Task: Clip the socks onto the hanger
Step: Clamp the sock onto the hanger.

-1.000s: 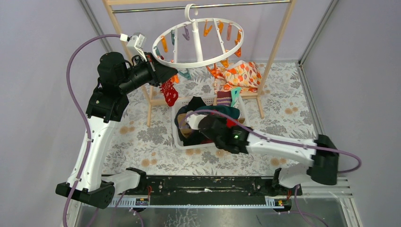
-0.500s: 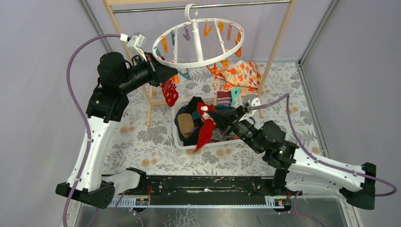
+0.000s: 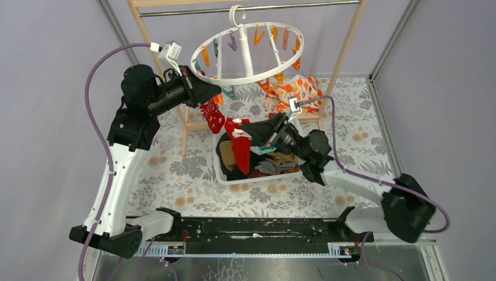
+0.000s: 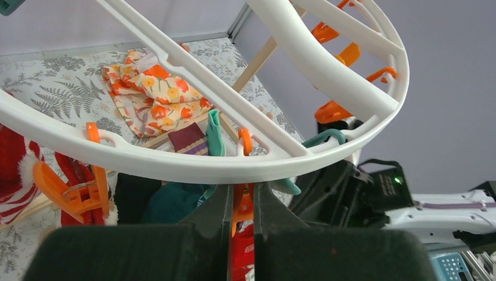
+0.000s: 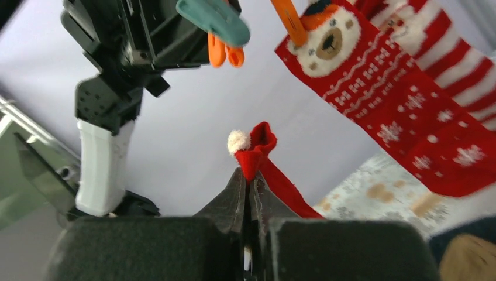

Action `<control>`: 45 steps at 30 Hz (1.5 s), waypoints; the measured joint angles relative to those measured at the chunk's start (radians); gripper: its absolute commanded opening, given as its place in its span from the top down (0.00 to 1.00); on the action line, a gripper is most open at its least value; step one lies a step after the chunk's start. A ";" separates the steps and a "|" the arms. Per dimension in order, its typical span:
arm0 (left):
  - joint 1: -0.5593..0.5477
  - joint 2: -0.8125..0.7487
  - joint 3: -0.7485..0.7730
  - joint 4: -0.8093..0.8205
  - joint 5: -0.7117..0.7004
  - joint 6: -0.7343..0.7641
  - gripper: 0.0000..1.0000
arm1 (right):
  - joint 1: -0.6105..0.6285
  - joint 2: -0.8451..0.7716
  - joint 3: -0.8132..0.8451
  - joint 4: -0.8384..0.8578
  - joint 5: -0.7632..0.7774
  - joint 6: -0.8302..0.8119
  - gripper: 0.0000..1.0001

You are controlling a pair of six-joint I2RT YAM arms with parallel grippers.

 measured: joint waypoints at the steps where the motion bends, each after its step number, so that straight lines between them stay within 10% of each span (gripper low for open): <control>1: 0.000 0.000 0.000 0.001 0.003 -0.002 1.00 | -0.022 0.053 0.025 0.051 -0.047 0.053 1.00; 17: 0.001 0.000 -0.001 0.004 0.041 -0.019 1.00 | -0.105 0.557 0.452 0.481 -0.480 0.597 1.00; 45: 0.001 0.000 -0.002 0.004 0.066 -0.022 1.00 | -0.109 0.603 0.509 0.500 -0.481 0.654 1.00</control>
